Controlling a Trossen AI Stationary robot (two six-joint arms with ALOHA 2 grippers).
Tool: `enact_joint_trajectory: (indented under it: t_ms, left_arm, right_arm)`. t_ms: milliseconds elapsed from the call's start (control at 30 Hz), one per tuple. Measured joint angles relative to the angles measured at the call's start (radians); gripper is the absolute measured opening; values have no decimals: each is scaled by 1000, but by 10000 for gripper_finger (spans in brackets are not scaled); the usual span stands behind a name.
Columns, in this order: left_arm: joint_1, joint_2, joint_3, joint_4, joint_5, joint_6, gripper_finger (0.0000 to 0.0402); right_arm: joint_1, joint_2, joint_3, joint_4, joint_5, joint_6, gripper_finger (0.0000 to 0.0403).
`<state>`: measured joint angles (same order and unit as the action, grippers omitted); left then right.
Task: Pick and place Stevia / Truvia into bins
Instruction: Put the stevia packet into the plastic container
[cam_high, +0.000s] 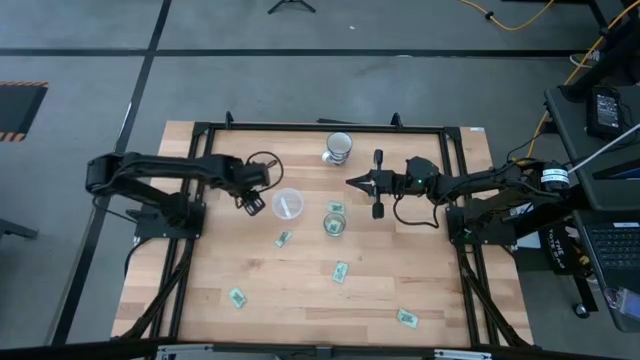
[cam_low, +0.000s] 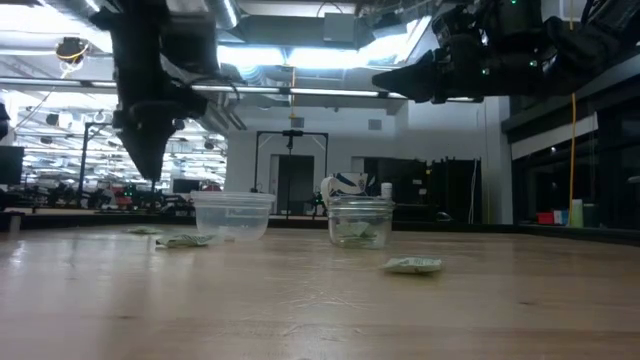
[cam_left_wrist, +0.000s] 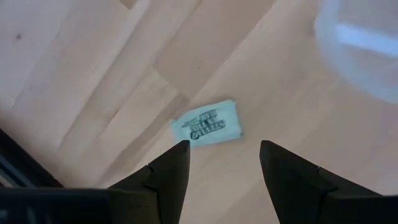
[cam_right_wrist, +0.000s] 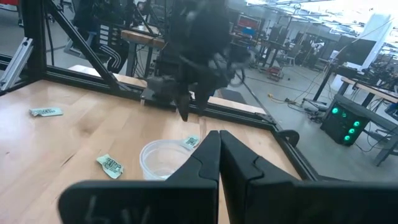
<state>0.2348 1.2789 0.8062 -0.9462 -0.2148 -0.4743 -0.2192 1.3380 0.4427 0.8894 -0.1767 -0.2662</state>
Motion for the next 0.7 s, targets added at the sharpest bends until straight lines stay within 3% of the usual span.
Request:
enact_joint_trajectory:
  t_ms: [700]
  left_arm:
    - [125,187,0,86,54,344,189]
  right_arm:
    - [0,0,0,0,0,2,7]
